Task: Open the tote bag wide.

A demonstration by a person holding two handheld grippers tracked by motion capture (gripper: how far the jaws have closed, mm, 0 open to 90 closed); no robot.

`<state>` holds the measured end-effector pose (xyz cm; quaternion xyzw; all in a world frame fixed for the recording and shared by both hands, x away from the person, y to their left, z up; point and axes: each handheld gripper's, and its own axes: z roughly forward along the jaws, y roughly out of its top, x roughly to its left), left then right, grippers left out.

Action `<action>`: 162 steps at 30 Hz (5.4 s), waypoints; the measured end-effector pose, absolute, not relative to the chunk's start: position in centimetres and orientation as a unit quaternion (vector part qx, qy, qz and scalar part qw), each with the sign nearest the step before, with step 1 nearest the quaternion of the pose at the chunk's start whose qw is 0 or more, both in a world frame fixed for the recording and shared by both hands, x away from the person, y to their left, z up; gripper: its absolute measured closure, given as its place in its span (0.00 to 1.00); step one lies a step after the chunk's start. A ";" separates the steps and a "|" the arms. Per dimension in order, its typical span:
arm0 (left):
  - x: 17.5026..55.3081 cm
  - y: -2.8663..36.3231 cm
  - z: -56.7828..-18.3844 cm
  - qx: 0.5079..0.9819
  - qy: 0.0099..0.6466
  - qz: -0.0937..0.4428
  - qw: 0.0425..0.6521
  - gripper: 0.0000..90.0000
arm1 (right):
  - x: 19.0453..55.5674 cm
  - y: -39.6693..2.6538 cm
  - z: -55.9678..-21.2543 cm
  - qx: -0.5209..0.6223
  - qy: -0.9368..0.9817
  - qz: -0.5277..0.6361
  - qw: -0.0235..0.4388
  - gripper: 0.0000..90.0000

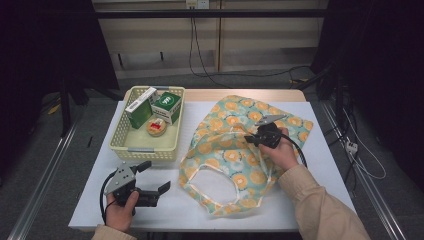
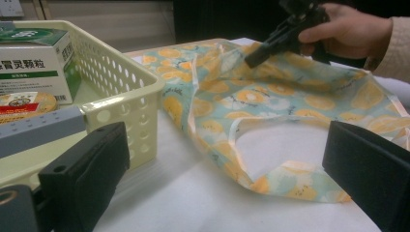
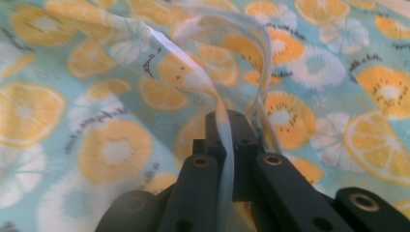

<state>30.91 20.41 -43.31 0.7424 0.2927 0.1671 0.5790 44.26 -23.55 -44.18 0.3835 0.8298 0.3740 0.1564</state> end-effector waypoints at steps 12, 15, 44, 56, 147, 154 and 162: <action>30.9 20.4 -43.4 0.742 0.295 0.163 0.579 0.03 | 44.6 -23.0 -45.8 0.384 0.834 0.351 0.184 0.55; 30.9 20.4 -43.4 0.743 0.294 0.163 0.578 0.03 | 44.7 -22.9 -46.0 0.390 0.834 0.348 0.178 0.46; 31.0 20.3 -43.3 0.740 0.295 0.162 0.582 0.03 | 42.8 -23.4 -45.6 0.394 0.833 0.380 0.080 1.00; 31.1 20.1 -43.3 0.742 0.292 0.161 0.581 0.03 | 42.3 -22.6 -45.8 0.384 0.823 0.398 0.127 0.74; 37.3 6.8 -43.9 0.835 0.274 0.129 0.459 0.90 | 46.3 -22.9 -37.8 0.421 0.806 0.383 0.160 1.00; 38.4 8.5 -44.0 0.820 0.313 0.156 0.452 1.00 | 45.9 -23.6 -37.1 0.421 0.804 0.389 0.160 1.00; 37.7 7.7 -43.1 0.804 0.309 0.137 0.489 1.00 | 45.9 -23.8 -37.5 0.424 0.807 0.379 0.157 1.00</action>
